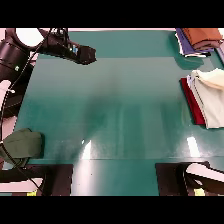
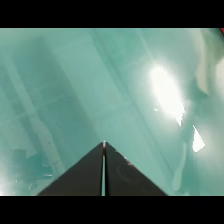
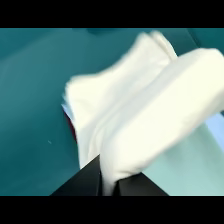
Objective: Fold the shirts.
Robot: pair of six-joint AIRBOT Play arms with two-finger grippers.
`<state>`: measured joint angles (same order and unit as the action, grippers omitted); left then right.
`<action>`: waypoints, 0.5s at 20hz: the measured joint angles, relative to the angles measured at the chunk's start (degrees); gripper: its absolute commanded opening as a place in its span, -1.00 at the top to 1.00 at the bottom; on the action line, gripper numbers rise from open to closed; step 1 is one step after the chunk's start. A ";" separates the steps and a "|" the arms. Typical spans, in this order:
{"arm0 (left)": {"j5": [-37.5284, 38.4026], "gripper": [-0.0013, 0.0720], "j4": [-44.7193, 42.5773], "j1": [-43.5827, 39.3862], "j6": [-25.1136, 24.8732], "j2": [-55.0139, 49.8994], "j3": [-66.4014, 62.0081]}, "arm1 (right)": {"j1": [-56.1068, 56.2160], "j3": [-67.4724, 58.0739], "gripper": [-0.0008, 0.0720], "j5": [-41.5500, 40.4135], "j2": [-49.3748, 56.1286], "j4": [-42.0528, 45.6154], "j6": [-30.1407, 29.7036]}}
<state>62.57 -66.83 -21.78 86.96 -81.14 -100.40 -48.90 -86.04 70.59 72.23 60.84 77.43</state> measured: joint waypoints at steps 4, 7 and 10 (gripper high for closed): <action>0.02 0.90 0.00 0.00 -0.22 0.00 0.00 | -4.61 11.93 -0.33 2.45 -5.40 3.61 0.92; 0.04 0.90 0.00 0.00 -0.33 0.00 0.00 | -7.26 17.81 -0.65 3.78 -7.52 5.29 1.05; 0.04 0.90 0.00 0.00 -0.42 0.00 0.00 | -8.70 18.16 -0.65 6.29 -8.33 6.10 1.09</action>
<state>62.61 -66.83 -21.78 86.54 -81.14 -100.40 -57.60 -67.88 76.88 63.90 66.94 78.52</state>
